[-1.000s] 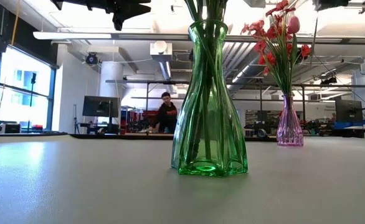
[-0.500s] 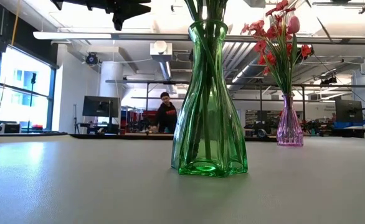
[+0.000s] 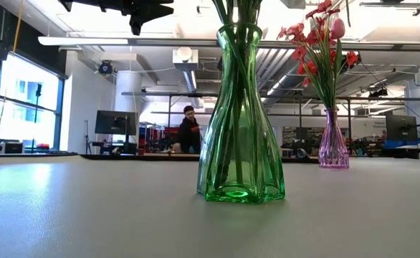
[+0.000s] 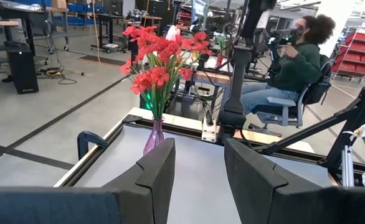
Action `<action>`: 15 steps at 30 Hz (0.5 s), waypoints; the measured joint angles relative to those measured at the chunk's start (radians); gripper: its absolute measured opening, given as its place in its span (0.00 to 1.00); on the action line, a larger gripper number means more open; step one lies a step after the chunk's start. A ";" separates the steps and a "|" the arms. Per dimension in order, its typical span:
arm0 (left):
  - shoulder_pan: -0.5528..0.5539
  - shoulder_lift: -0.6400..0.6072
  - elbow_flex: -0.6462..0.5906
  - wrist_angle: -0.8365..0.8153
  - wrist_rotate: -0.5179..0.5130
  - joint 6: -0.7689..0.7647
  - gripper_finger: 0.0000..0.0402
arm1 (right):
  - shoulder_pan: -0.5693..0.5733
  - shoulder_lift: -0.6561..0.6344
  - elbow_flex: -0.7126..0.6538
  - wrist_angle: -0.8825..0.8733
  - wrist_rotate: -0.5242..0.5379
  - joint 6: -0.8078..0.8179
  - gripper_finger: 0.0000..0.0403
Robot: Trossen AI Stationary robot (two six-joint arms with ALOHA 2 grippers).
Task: Sort flowers into vase by color
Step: Put the pink flower into the violet vase
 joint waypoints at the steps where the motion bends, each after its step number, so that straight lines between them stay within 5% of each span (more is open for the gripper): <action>1: 0.000 0.000 0.000 0.000 0.000 0.000 0.32 | -0.004 -0.030 -0.042 0.006 -0.006 0.019 0.00; 15: 0.000 0.000 0.000 0.000 0.000 0.000 0.32 | -0.015 -0.489 -0.822 0.637 -0.022 -0.183 0.00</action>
